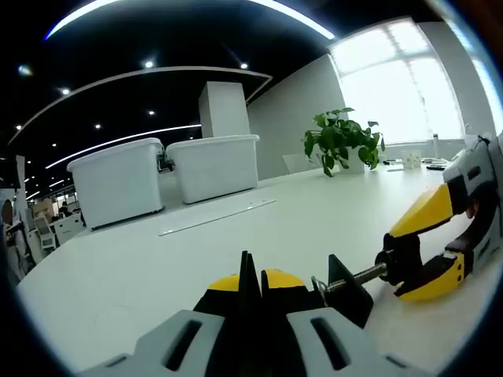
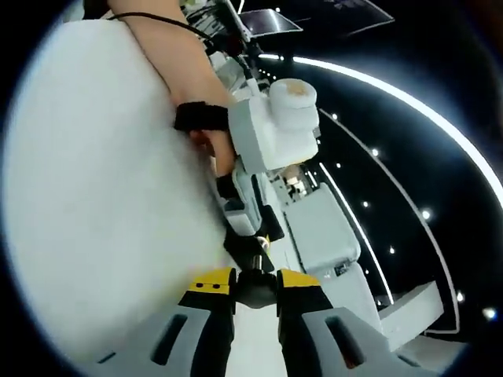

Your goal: Clamp the fixed fixture on the desktop, loosen the retaining clip, secure it to the edge of the desk, and tighten the retaining clip.

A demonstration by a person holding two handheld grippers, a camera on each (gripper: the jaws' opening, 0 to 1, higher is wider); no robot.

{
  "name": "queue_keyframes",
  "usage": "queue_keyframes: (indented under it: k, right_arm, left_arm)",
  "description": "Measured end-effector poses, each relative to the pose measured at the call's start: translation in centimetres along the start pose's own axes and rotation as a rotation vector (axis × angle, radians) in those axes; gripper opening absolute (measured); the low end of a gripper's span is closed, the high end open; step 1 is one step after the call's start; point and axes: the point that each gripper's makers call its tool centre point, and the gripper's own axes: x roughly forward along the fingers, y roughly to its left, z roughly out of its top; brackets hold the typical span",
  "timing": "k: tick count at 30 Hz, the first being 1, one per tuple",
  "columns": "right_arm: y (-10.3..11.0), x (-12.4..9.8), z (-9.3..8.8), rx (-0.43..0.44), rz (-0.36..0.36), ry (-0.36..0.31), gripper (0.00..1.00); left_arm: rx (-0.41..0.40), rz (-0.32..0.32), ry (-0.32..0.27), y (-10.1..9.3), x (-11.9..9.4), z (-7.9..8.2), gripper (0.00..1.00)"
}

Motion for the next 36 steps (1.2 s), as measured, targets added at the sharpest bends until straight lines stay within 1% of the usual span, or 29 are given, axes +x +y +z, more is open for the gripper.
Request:
queue_keyframes:
  k: [1,3,4,5,6,7,9,10,11,13,15,18,21,22,25,26,30,33,36]
  right_arm:
    - [-0.4,-0.1,0.4,0.052,-0.008,-0.016,0.22]
    - [-1.1,-0.3,1.3,0.168,-0.017,-0.067,0.27]
    - [-1.3,-0.3,1.4,0.222,-0.022,-0.079,0.28]
    - [-1.8,-0.4,1.4,0.301,-0.030,-0.089,0.28]
    - [-2.4,-0.5,1.1,0.370,-0.033,-0.094,0.29]
    - [-3.2,-0.5,0.8,0.496,-0.037,-0.111,0.28]
    - [-3.6,-0.1,0.1,0.730,-0.028,-0.124,0.28]
    - [-3.7,0.0,-0.5,0.844,-0.027,-0.124,0.28]
    - [-3.8,0.1,-1.2,0.939,-0.024,-0.117,0.28]
    - [-4.2,0.5,-2.6,1.097,-0.021,-0.103,0.28]
    - [-4.1,0.6,-3.4,1.235,-0.018,-0.103,0.26]
    - [-3.4,0.7,-3.9,1.368,0.017,-0.083,0.24]
    - [-3.3,0.8,-4.3,1.372,0.012,-0.073,0.23]
    - [-3.2,0.6,-4.1,1.379,0.007,-0.073,0.23]
    - [-2.9,0.7,-4.4,1.360,-0.004,-0.034,0.20]
    - [-2.8,0.7,-4.2,1.378,0.000,-0.038,0.19]
    - [-2.5,0.6,-4.1,1.405,0.006,-0.039,0.18]
    - [-2.3,0.5,-3.9,1.407,0.008,-0.039,0.18]
    - [-2.5,0.6,-4.1,1.408,0.010,-0.039,0.18]
  left_arm:
    - [0.000,0.000,0.000,0.0,0.0,0.0,0.07]
    - [0.001,0.000,0.000,0.0,0.0,0.0,0.07]
    - [0.001,0.000,0.000,0.0,0.0,0.0,0.07]
    - [0.001,0.000,-0.001,0.0,0.0,0.0,0.07]
    - [0.001,0.000,-0.001,0.0,0.0,0.0,0.07]
    - [0.001,-0.001,-0.001,0.0,0.0,0.0,0.07]
    - [0.001,-0.001,-0.001,0.0,0.0,0.0,0.07]
    - [0.001,-0.001,-0.001,0.0,0.0,0.0,0.07]
    - [0.001,-0.001,-0.001,-0.1,0.0,0.0,0.07]
    - [0.001,-0.001,-0.001,0.0,0.0,0.0,0.07]
    - [0.001,-0.001,-0.001,0.0,0.0,0.0,0.07]
    - [0.001,-0.001,-0.001,-0.1,-0.1,0.0,0.07]
    - [0.001,-0.001,-0.001,-0.1,-0.1,0.0,0.07]
    - [0.001,-0.001,-0.001,-0.1,-0.1,0.0,0.07]
    - [0.001,-0.001,-0.001,-0.1,-0.1,0.0,0.07]
    - [0.002,-0.001,-0.001,-0.1,-0.1,0.0,0.07]
    - [0.001,-0.001,-0.001,-0.1,-0.1,0.0,0.07]
    - [0.001,-0.001,-0.001,-0.1,-0.1,0.0,0.07]
    - [0.001,-0.001,-0.001,0.0,-0.1,0.0,0.07]
